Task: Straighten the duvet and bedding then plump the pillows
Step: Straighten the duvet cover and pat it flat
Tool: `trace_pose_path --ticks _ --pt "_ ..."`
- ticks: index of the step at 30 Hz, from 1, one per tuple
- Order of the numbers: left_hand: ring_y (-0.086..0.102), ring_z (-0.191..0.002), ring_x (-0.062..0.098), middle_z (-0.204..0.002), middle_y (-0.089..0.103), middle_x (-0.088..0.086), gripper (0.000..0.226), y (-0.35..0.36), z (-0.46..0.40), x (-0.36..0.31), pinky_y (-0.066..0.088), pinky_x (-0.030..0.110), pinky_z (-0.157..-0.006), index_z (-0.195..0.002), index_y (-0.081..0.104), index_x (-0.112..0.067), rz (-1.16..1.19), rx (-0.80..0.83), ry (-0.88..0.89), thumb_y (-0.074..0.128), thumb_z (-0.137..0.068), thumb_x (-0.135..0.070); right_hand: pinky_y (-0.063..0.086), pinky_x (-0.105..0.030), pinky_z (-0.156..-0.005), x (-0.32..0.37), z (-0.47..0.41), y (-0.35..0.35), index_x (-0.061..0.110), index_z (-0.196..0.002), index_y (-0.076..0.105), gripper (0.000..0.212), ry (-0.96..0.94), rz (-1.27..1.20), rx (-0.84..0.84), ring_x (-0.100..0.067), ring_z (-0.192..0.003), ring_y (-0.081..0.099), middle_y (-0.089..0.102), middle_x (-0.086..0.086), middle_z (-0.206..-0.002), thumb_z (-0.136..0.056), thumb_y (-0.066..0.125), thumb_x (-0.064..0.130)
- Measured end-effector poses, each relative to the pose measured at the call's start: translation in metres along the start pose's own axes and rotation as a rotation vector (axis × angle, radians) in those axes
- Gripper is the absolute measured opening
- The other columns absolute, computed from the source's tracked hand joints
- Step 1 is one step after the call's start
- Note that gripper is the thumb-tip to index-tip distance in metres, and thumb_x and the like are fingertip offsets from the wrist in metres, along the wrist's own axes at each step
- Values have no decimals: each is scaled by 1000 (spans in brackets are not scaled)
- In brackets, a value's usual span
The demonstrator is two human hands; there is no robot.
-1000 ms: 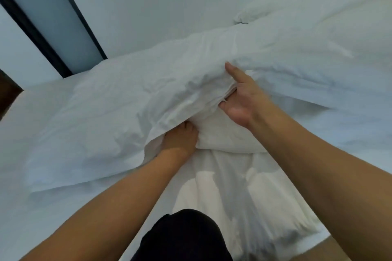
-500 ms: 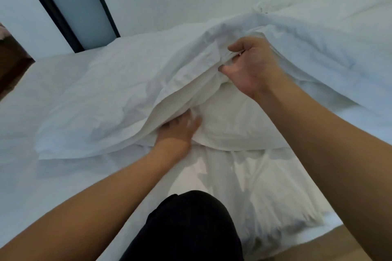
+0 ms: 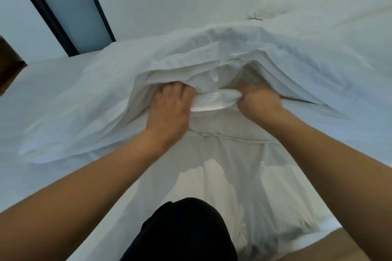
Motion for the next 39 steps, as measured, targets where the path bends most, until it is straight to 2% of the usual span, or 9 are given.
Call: trace_pose_path --ticks 3,8,14,21,26,28,31,35,39 --pt "53 -80 31 -93 56 12 28 22 56 -64 43 39 -66 -105 57 -8 208 263 495 48 -79 -9 47 -36 -77 4 -15 -32 14 -117 67 33 -6 -73 -173 -34 -102 62 69 -12 -111 -90 49 15" --pt "32 -137 31 -150 32 10 56 117 50 -14 29 39 -112 -146 32 -14 -28 836 -150 47 -93 -18 41 -32 -64 27 -23 -59 16 -106 72 31 -104 -47 -315 -30 -94 63 68 -7 -106 -86 49 10" --pt "50 -118 32 -132 52 16 38 136 35 -43 39 37 -94 -134 44 -5 -49 659 -111 34 -100 -17 37 -38 -68 39 -11 -80 10 -69 68 17 -182 92 -689 -33 -76 54 58 -9 -77 -64 53 3" --pt "55 -105 33 -116 58 14 37 148 38 -28 43 40 -95 -112 62 -9 77 567 -143 30 -94 -14 23 -43 -109 42 -2 -77 19 -64 59 18 -229 145 -836 -28 -127 33 49 -5 -136 -75 54 5" --pt "56 -68 30 -72 56 11 10 73 43 -10 40 33 -62 -88 53 -6 461 221 -486 45 -94 -7 15 -52 -114 42 -8 -73 17 -70 65 17 -231 183 -795 -30 -134 43 59 -6 -129 -77 55 5" --pt "55 -67 29 -71 54 8 8 56 69 -18 37 34 -59 -87 48 -9 432 403 -330 44 -90 -2 18 -52 -112 44 -10 -69 17 -71 64 14 -249 187 -806 -29 -127 50 62 -5 -122 -74 56 5" --pt "58 -95 31 -103 61 10 28 68 104 -30 39 35 -74 -113 51 -9 74 792 -57 45 -85 -7 26 -43 -98 50 -4 -56 16 -70 62 10 -371 197 -779 -29 -102 59 64 -3 -105 -64 60 8" --pt "56 -93 29 -112 56 9 48 71 90 -63 46 39 -71 -126 51 -17 76 626 193 52 -79 -29 27 -38 -81 54 4 -38 13 -76 60 20 -459 285 -634 -30 -83 53 58 -6 -91 -56 58 8" --pt "58 -92 31 -111 59 11 43 89 69 -83 40 36 -66 -131 50 -17 83 687 237 42 -90 -25 36 -40 -93 44 15 -32 12 -88 64 22 -542 282 -592 -31 -91 55 63 -9 -103 -68 56 9"
Point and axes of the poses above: each hand's wrist, its own z-axis away from the middle knuckle, its own y-axis out of the palm, x = y × z, the point moved 7 cm from there along -z, towards the middle knuckle
